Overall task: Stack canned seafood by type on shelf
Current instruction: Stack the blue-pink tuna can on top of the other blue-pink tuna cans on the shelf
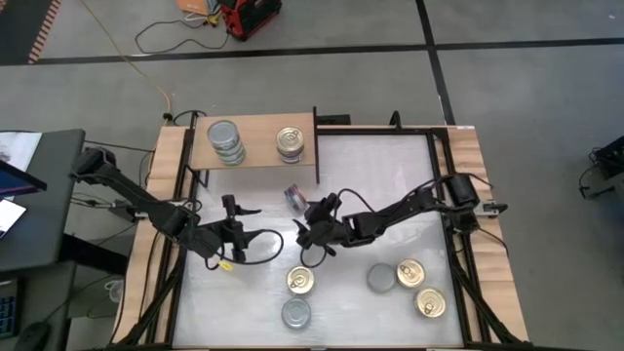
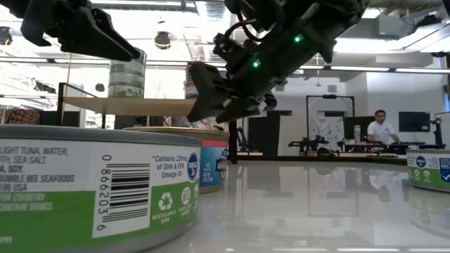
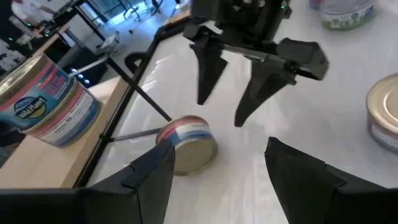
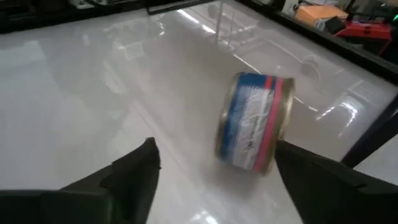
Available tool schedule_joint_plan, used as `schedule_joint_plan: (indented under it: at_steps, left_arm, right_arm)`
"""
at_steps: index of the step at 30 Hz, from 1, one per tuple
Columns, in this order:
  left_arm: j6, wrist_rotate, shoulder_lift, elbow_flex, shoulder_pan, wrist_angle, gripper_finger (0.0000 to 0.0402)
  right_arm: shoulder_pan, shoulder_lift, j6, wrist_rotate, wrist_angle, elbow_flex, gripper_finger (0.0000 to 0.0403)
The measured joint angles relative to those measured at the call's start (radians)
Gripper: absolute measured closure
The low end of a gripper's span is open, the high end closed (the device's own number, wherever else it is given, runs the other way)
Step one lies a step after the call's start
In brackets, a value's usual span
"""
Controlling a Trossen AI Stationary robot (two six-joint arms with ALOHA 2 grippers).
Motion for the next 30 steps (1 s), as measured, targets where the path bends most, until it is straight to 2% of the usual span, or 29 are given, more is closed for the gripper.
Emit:
schedule_joint_plan:
  at_steps: [4, 9, 17, 24, 30]
  left_arm:
    - [0.003, 0.0, -0.007, 0.0, 0.0, -0.026, 0.0162]
    - [0.003, 0.001, -0.003, 0.0, 0.002, -0.042, 0.0162]
    - [-0.008, 0.001, -0.003, 0.0, 0.002, -0.046, 0.0162]
    - [-0.024, 0.001, -0.003, 0.0, 0.002, -0.045, 0.0162]
    - [-0.031, 0.001, -0.003, 0.0, 0.002, -0.056, 0.0162]
  right_arm:
    - [-0.027, 0.002, -0.01, 0.0, 0.001, 0.0, 0.0009]
    - [-0.054, 0.016, -0.034, 0.0, 0.063, 0.003, 0.0011]
    - [-0.083, 0.044, -0.09, 0.0, 0.068, 0.019, 0.0009]
    - [-0.109, 0.078, -0.114, -0.037, 0.079, 0.02, 0.0036]
    - [-0.121, 0.079, -0.147, -0.049, 0.068, 0.02, 0.0105]
